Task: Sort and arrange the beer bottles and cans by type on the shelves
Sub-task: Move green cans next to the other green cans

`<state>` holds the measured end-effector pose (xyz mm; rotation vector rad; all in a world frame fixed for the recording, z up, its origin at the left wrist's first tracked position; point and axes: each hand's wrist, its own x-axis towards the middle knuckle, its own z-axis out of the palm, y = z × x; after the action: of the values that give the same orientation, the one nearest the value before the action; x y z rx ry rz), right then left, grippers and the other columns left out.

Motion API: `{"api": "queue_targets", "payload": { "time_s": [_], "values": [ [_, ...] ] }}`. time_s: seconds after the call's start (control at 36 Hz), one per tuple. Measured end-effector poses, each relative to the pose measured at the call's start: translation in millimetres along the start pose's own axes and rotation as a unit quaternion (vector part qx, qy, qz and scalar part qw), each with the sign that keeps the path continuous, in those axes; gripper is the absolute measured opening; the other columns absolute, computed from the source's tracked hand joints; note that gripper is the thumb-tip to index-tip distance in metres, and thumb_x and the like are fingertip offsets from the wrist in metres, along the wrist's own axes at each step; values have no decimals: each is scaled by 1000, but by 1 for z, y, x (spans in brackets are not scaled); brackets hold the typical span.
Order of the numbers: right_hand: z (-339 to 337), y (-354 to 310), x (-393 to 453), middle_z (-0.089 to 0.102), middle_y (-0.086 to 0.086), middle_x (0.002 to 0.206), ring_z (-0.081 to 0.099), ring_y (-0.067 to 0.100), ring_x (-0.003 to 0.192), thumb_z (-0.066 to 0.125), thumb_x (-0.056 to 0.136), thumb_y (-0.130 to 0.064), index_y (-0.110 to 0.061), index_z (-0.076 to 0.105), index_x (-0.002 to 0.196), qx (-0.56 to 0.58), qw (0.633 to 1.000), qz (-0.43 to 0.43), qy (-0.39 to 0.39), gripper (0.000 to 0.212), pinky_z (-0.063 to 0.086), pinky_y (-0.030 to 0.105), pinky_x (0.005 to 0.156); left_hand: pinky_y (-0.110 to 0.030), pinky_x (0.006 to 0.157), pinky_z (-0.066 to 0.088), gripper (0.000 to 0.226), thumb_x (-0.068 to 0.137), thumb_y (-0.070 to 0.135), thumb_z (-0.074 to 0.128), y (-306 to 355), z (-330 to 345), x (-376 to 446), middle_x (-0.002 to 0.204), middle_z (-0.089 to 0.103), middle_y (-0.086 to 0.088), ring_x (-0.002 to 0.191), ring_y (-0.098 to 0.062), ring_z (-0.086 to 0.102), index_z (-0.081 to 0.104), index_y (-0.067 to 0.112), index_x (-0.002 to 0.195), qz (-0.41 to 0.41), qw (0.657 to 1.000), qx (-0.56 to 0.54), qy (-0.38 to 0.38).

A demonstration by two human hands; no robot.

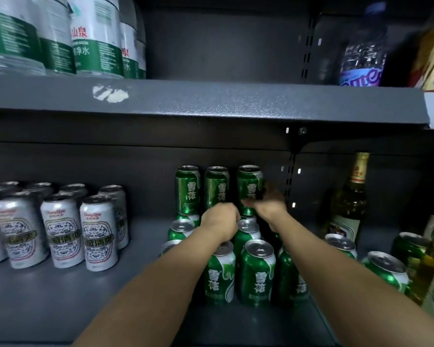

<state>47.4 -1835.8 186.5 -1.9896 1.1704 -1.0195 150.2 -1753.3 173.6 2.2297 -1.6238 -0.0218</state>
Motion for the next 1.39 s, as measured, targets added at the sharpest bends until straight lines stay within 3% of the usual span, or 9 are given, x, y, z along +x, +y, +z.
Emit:
{"api": "queue_targets", "payload": {
  "time_s": [0.19,0.36,0.5,0.75,0.97,1.11,1.28,1.39],
  "values": [
    [10,11,14,62,13,122,60,30,110,83,74,-21,-5,53,125,15,1000,7,3,61,50,36,89,-34,85,53,36,91,7,51,-2,0,0,118,66,1,108,-21,60,70,29,113,2,1000,13,-4],
    [17,14,23,59,13,128,58,30,113,83,70,-38,-8,50,130,-53,998,-10,-19,74,50,36,89,-35,87,52,37,90,10,51,-2,1,-1,118,66,1,109,-22,60,69,30,115,2,1000,14,1],
    [14,14,24,55,12,132,55,30,119,82,73,-36,-9,44,131,-72,997,3,-30,75,48,37,93,-33,86,51,38,90,9,51,0,3,-3,120,65,1,110,-22,60,67,30,118,0,1000,12,3],
    [18,20,30,54,10,133,55,30,118,81,65,-52,-13,43,134,-91,996,17,-19,88,50,42,93,-33,90,47,44,92,10,49,-3,8,-2,131,59,-2,118,-24,56,57,27,132,-3,1000,-2,16],
    [20,20,32,55,7,133,56,29,117,76,68,-58,-17,44,136,-120,992,23,-41,85,50,41,93,-33,90,49,43,91,9,49,-4,8,-2,130,60,-3,116,-24,57,59,26,130,-4,1000,-19,24],
    [-3,20,13,51,9,137,53,30,122,63,78,-66,-14,39,141,-147,988,30,-20,85,48,38,94,-34,92,51,42,91,12,50,3,4,-5,128,62,-3,114,-25,59,60,26,129,-1,998,-21,58],
    [-62,35,-17,64,9,117,60,30,108,42,91,-65,-19,57,124,-240,968,24,64,59,50,37,85,-32,85,48,42,89,10,49,28,5,-15,125,63,-4,113,-27,59,61,26,125,9,995,-18,101],
    [-109,48,-36,62,9,125,53,30,120,41,88,-72,-23,59,123,-286,956,47,37,63,36,42,102,-28,81,45,38,92,14,49,56,7,-24,125,63,-1,114,-24,58,60,29,125,33,993,-25,110]
  ]
}}
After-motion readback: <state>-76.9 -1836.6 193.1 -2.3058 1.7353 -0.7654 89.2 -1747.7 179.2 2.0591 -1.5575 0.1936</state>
